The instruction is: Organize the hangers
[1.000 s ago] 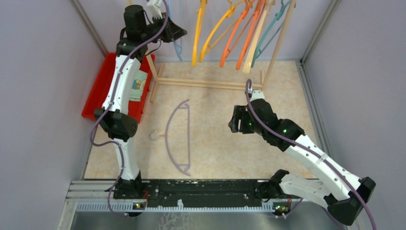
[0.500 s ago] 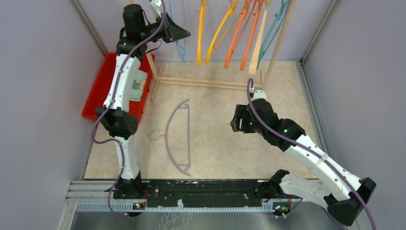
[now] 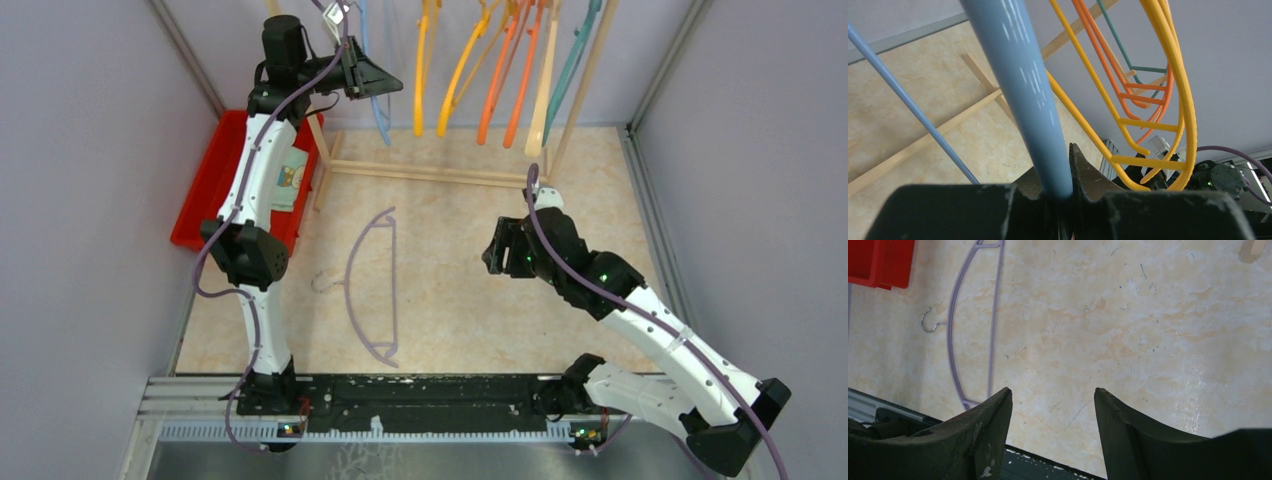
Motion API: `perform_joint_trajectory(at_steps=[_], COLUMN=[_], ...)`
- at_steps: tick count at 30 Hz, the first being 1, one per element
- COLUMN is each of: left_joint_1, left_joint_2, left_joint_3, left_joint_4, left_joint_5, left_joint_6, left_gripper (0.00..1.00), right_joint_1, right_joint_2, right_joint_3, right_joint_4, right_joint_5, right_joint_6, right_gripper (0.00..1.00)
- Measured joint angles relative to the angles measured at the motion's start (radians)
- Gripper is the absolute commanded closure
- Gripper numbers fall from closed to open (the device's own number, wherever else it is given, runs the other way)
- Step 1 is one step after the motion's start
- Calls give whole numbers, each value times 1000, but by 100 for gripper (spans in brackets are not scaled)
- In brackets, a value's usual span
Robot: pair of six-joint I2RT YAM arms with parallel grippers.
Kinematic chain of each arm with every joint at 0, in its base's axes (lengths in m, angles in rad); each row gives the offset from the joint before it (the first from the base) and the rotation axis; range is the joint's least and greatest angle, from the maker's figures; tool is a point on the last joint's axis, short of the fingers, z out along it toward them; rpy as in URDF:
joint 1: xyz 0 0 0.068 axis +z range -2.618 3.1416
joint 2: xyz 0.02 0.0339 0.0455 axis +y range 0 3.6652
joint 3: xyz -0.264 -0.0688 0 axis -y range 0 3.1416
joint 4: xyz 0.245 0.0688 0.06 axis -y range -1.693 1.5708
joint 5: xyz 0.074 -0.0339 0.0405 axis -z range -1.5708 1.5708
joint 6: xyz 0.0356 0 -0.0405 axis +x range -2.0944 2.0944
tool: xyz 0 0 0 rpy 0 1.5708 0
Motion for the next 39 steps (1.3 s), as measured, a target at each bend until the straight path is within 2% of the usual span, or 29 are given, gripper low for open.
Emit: perform_joint_trajectory(at_steps=[8, 15, 23, 29, 39], left_joint_1=[-2, -6, -7, -8, -12], left_joint_2=[-7, -109, -123, -90, 19], left_joint_3=[-9, -127, -75, -37, 23], left_joint_4=[2, -113, -134, -58, 148], left_joint_5=[22, -1, -1, 23, 75], left_joint_6=[-4, 60, 71, 3, -199], left_gripper=[100, 100, 100, 100, 100], right_joint_1=[0, 0, 0, 0, 0], right_joint_2=[-19, -19, -1, 2, 2], right_joint_3=[-22, -24, -24, -24, -24], right_joint_4=[-3, 2, 8, 8, 6], right_joint_5=[0, -3, -10, -10, -2], right_joint_6=[8, 8, 8, 8, 7], right_gripper=[39, 39, 39, 39, 39])
